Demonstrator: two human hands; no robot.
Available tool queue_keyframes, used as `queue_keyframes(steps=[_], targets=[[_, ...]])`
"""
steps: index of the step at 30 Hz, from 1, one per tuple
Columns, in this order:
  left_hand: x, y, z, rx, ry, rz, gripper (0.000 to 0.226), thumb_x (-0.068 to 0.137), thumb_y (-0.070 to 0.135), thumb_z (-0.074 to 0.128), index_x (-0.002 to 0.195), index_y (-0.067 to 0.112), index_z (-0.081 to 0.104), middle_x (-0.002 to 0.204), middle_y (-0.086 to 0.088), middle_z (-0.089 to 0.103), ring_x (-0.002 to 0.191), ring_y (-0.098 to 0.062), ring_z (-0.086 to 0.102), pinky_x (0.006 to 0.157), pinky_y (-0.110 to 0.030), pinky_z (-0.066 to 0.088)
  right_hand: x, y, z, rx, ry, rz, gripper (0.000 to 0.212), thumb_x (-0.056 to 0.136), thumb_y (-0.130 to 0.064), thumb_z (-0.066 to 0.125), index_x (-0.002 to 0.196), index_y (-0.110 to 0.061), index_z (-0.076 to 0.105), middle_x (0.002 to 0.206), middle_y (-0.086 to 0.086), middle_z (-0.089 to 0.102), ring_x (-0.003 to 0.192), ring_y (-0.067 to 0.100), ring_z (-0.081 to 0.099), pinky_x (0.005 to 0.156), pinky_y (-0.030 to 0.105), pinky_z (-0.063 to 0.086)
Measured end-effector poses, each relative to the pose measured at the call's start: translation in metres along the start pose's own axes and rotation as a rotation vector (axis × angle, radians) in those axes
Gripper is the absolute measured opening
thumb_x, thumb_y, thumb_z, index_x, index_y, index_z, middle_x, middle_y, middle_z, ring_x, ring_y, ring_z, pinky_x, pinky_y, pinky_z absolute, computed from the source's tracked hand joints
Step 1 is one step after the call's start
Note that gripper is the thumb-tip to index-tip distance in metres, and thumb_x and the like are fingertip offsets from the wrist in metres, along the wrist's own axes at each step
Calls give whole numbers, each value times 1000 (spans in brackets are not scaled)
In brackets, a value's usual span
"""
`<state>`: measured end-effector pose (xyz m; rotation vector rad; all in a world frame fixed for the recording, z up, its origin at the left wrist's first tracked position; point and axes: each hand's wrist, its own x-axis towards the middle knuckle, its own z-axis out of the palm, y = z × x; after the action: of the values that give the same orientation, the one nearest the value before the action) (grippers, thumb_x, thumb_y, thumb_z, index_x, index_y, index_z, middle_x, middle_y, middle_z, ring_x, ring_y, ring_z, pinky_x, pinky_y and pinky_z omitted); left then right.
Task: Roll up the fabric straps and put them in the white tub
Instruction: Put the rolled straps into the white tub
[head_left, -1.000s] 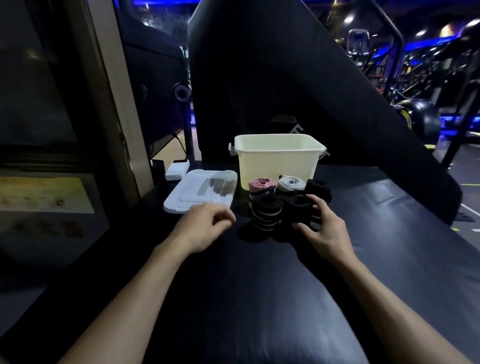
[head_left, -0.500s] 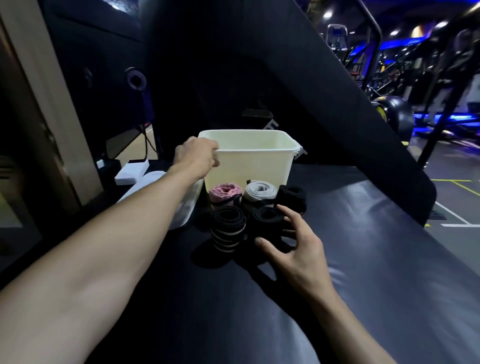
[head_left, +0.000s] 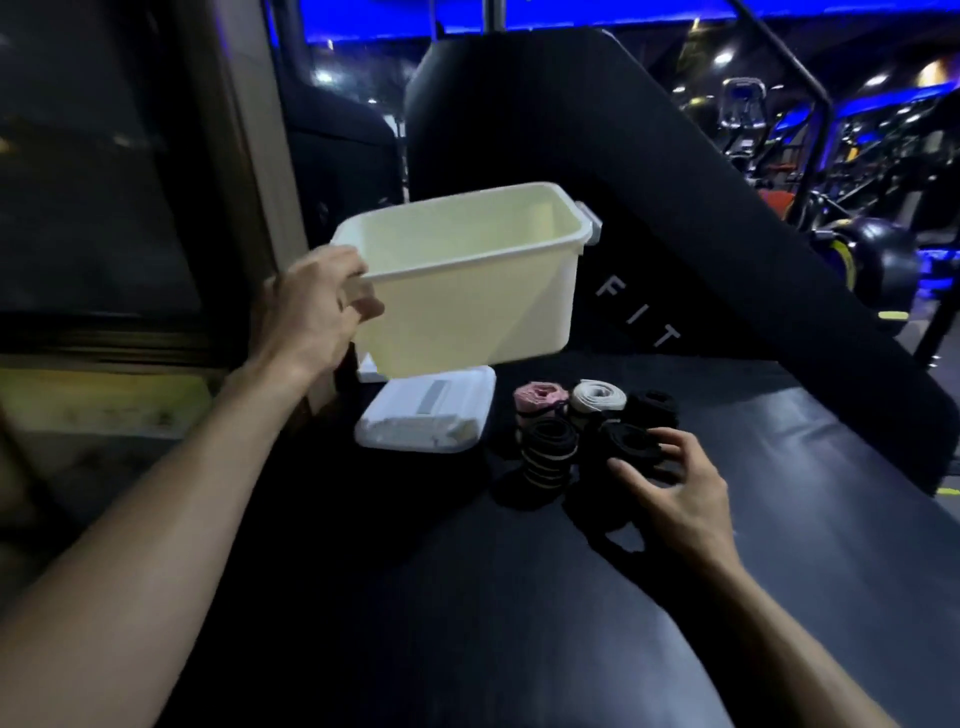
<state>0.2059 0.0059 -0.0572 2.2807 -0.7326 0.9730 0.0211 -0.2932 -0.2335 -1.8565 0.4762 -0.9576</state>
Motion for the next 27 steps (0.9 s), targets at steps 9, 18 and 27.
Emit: queue_keyframes(steps=[9,18,27], targets=[[-135,-46,-85,-176,-280,-8,25,78,11,87,96,19,73,137,7,64,129,-8,55,105,-10,32,-8,-89,-56,92,57,49,72,43,-69,89,95,-33,55,102,2,66,102,35,70,86,61,58],[-189,-40,-103,-281,-509,101,28,71,43,90,88,44,69,131,28,59,131,5,43,111,-27,38,-29,-197,-25,-56,-490,-81,37,84,-19,80,117,-30,69,105,6,66,95,25,73,78,42,64],[-160,-30,-53,-549,-353,-188,23,105,35,52,117,33,71,129,25,61,125,8,52,107,-25,43,-29,-213,83,-696,-876,-425,50,71,-37,87,117,-39,65,103,-14,68,93,14,64,77,30,54]])
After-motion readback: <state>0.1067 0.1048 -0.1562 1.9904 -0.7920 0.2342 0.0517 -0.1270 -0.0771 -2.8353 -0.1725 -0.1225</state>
